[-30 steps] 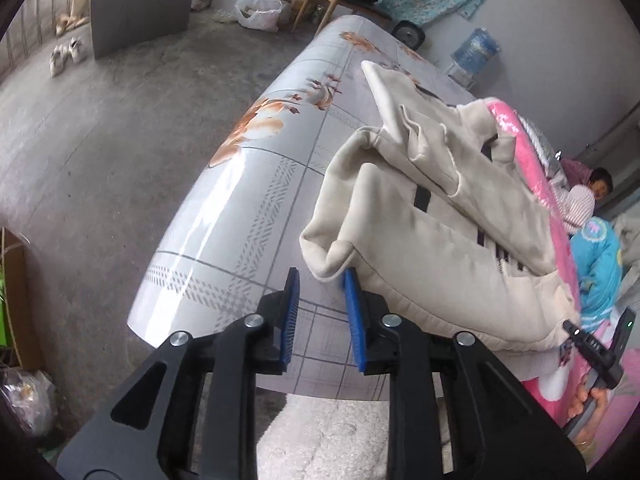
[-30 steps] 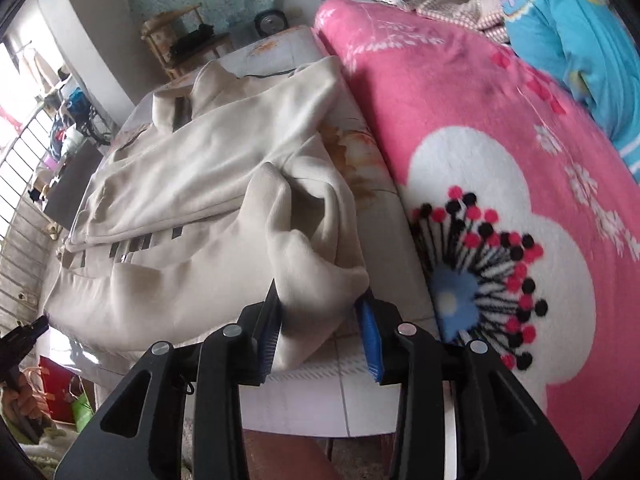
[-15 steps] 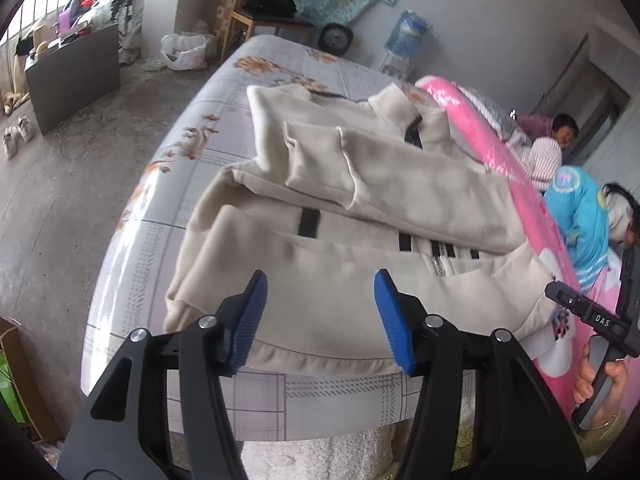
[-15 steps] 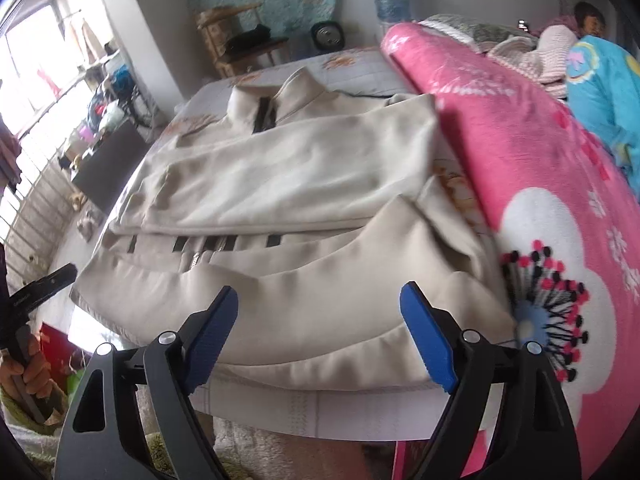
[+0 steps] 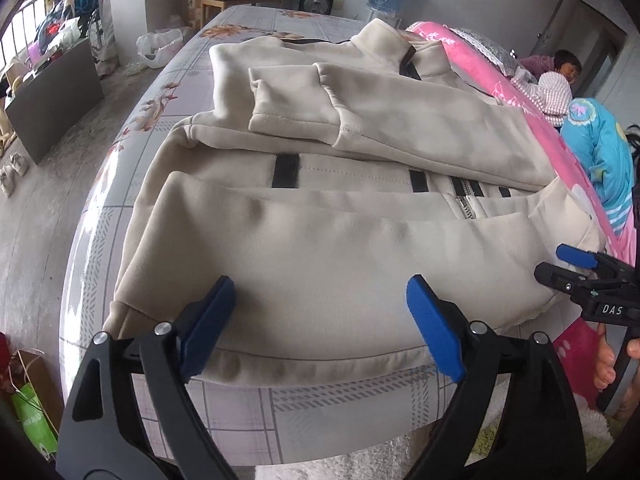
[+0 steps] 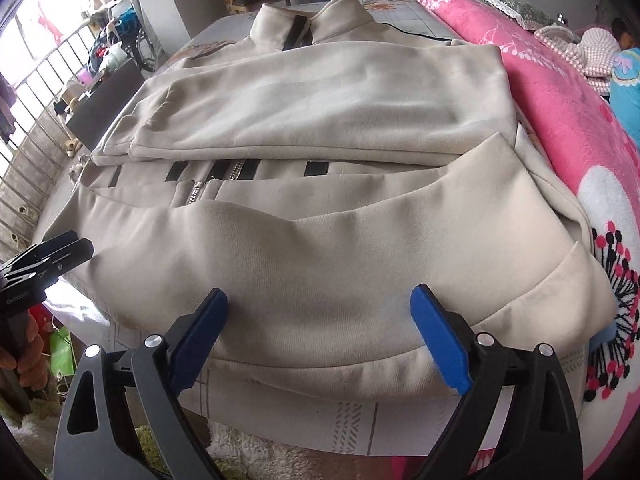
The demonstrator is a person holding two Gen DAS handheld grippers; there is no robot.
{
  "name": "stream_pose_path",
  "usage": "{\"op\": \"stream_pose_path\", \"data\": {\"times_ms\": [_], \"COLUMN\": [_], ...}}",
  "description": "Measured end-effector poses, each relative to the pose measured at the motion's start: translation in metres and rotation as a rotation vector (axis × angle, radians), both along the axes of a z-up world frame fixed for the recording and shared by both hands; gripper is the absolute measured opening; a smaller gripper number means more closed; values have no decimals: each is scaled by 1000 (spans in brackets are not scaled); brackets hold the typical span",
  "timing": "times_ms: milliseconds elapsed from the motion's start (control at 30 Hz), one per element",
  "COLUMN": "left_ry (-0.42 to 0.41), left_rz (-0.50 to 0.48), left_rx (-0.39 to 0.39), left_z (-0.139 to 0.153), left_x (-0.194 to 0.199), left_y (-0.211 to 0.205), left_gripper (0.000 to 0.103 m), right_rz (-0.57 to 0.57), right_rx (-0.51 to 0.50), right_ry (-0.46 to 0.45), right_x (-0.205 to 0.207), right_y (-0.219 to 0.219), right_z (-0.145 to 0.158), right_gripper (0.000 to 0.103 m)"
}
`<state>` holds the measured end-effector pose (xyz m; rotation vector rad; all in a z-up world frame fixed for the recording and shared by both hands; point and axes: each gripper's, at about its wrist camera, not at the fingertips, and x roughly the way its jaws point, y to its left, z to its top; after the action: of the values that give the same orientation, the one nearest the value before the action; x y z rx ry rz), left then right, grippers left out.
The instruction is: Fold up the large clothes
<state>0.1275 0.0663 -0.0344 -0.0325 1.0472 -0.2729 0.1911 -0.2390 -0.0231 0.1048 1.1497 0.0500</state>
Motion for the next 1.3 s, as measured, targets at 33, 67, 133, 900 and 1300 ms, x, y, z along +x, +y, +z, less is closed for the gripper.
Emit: {"op": "stream_pose_path", "data": {"times_ms": [33,67,133,900,1300], "left_ry": [-5,-10,-16,-29,-49], "left_rz": [-9,-17,-29,-33,-52], "left_rx": [29,58,109,139,147], "left_z": [-1,-2,-3,-6,-7], "left_x": [-1,-1,-1,-1,-2], "left_y": [-5,-9,-16,-21,-22], "left_gripper": [86,88,90,95,95], "right_rz": [-4,-7,-17,-30,-26], "right_rx": [-3,-6,-1,31,95], "right_ry": [-1,-1,0,-60,-35], "right_x": [0,1,1,-7,-2], "right_y": [1,2,2,-2,-8], "right_z": [0,-1,-1,-2,6], "right_gripper": [93,94,95,97,97]}}
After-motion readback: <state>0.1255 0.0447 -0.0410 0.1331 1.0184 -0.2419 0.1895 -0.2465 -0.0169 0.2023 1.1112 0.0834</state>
